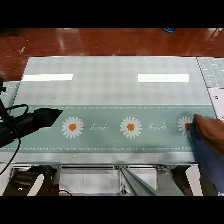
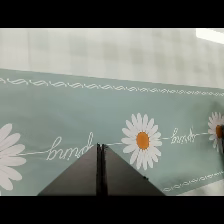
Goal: Fold the shirts.
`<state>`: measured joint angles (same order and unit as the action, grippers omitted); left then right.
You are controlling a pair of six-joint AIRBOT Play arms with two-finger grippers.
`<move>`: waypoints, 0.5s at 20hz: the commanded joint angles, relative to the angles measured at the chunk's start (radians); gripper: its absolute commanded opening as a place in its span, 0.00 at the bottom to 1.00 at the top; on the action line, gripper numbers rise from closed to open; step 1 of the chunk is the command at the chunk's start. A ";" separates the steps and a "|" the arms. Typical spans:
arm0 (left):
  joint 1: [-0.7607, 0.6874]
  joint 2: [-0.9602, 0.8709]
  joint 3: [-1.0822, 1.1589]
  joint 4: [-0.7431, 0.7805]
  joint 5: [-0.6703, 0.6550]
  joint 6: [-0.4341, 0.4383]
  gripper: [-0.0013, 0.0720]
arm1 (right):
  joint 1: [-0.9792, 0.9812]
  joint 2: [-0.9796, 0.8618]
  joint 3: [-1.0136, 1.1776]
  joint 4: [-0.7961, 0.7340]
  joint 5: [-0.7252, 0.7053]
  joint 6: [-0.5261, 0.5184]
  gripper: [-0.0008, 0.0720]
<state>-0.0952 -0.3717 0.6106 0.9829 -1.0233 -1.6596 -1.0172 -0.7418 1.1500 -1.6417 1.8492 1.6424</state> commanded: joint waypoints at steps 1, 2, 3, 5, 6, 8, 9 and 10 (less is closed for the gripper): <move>0.001 -0.001 0.000 0.001 0.003 0.001 0.04 | -0.016 0.040 -0.134 -0.079 0.009 0.010 0.58; 0.001 -0.001 0.000 0.001 0.003 0.001 0.04 | -0.016 0.040 -0.145 -0.083 0.006 0.010 0.58; 0.001 -0.001 0.000 0.002 0.003 0.000 0.04 | -0.016 0.038 -0.146 -0.089 -0.021 0.010 0.58; 0.001 -0.010 0.000 0.001 0.004 0.001 0.04 | -0.016 0.017 -0.143 -0.054 -0.074 0.013 0.57; 0.002 -0.021 0.001 0.002 0.011 0.016 0.04 | -0.015 -0.004 -0.126 0.011 -0.113 0.017 0.56; 0.021 -0.049 0.030 0.018 0.038 0.061 0.04 | -0.015 -0.053 -0.039 0.290 -0.242 0.010 0.22; 0.037 -0.066 0.064 0.018 0.063 0.061 0.04 | 0.005 -0.084 0.021 0.480 -0.332 -0.050 0.04; 0.049 -0.096 0.121 0.018 0.093 0.061 0.04 | 0.051 -0.116 0.080 0.636 -0.414 -0.120 0.04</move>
<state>-0.0715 -0.4232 0.6582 0.9939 -0.9878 -1.6207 -1.0111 -0.7948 1.1244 -1.4136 1.6463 1.6272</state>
